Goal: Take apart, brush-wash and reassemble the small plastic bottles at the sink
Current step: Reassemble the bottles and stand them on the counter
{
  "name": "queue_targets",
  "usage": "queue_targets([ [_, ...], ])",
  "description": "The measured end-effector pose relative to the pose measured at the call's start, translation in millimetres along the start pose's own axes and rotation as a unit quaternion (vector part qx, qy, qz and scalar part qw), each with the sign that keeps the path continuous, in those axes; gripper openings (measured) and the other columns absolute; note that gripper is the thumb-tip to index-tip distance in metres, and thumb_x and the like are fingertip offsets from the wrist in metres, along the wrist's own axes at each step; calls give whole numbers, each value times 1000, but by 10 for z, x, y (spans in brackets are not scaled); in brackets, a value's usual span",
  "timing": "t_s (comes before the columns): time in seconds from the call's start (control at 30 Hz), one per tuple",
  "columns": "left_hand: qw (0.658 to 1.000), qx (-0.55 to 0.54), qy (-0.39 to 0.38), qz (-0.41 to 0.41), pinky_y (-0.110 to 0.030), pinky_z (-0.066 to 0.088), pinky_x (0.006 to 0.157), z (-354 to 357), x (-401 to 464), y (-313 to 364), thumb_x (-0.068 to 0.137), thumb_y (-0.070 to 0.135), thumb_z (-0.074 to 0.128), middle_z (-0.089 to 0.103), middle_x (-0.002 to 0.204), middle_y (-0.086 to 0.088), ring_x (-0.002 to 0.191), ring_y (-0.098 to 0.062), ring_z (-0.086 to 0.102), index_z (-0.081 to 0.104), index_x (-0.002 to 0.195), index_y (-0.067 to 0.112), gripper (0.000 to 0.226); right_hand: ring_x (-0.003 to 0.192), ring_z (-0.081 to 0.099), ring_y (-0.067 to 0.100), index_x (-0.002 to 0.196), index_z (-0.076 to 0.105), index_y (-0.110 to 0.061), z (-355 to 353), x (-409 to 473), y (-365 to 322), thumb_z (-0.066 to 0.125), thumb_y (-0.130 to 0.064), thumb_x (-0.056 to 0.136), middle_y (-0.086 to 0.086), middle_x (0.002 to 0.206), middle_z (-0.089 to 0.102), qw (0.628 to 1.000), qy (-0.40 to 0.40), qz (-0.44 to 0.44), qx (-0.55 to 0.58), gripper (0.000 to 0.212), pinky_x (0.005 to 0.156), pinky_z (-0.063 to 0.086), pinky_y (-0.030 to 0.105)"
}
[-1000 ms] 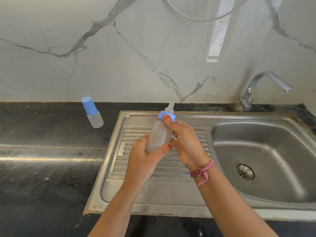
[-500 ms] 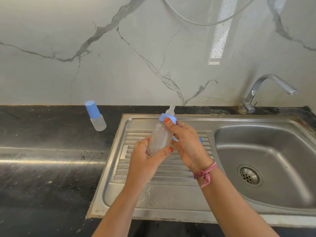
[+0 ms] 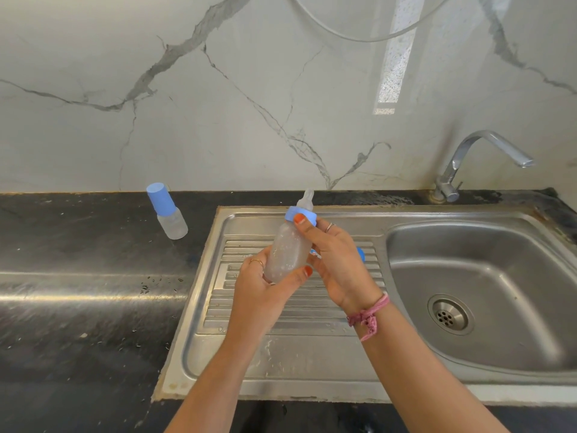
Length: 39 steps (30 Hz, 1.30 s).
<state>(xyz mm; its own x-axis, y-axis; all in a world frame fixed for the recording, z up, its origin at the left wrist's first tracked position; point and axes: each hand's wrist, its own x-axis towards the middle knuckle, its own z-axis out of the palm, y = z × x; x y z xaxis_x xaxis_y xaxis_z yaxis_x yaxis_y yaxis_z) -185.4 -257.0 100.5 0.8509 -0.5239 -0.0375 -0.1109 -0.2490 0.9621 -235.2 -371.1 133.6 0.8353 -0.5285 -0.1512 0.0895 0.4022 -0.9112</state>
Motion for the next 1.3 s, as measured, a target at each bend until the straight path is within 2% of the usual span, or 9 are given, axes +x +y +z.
queue_targets([
  [0.2,1000,27,5,7,-23,54,75,-8,25,-57,70,51,80,60,110,2,95,-11,62,56,117,34,55,84,68,9,109,69,-9,-6,-12,18,61,-27,93,4,95,72,1000,-6,-1,-11,26,79,55,24],
  [0.4,999,-21,-6,-34,-20,49,71,-77,-16,15,64,35,89,59,107,14,93,-3,62,49,105,39,58,96,66,15,115,65,-12,3,2,5,66,-29,87,-1,104,70,998,-53,13,-22,32,90,51,35],
  [0.5,987,-91,-95,-95,-31,54,77,-177,-11,12,55,26,86,65,110,0,95,-11,66,48,111,34,69,119,60,21,117,64,-17,-41,34,-16,68,-32,86,1,129,63,991,-130,23,-12,35,100,47,41],
  [0.6,940,-169,-264,-137,-43,58,84,-300,20,53,66,11,79,68,114,-11,102,-29,69,45,127,26,71,125,56,23,127,58,-12,-85,71,-53,56,-25,88,6,130,62,976,-215,31,-26,40,103,44,42],
  [0.7,917,-148,-345,-138,-41,58,81,-360,86,102,72,4,72,71,100,-8,93,-27,70,49,128,17,62,119,60,25,108,67,-13,-52,118,-86,63,-18,81,11,123,66,966,-250,51,-35,28,98,44,46],
  [0.83,926,-155,-319,-131,-36,58,75,-340,155,109,66,5,75,68,89,-7,79,-22,68,60,114,2,51,94,63,24,73,69,-24,74,144,-67,68,-24,69,7,102,74,984,-164,35,-60,4,82,34,51],
  [1.03,950,-150,-255,-105,-32,58,70,-230,91,143,65,5,72,64,81,-6,72,-16,66,61,99,5,35,91,68,11,71,66,-19,162,73,1,65,-21,70,6,91,75,998,-64,-18,-22,3,71,54,27],
  [1.13,970,-100,-202,-92,-42,59,81,-187,79,101,61,11,75,66,76,-6,75,-19,67,60,101,4,43,91,66,11,61,71,-23,206,43,26,67,-23,67,5,91,73,999,-33,-30,-27,8,74,55,27],
  [1.3,990,-17,-124,-63,-30,52,66,-143,54,65,52,27,77,67,75,2,69,-12,64,60,104,9,58,79,65,13,68,71,-19,280,33,96,75,-29,54,11,93,68,999,37,-18,-20,18,76,56,36],
])
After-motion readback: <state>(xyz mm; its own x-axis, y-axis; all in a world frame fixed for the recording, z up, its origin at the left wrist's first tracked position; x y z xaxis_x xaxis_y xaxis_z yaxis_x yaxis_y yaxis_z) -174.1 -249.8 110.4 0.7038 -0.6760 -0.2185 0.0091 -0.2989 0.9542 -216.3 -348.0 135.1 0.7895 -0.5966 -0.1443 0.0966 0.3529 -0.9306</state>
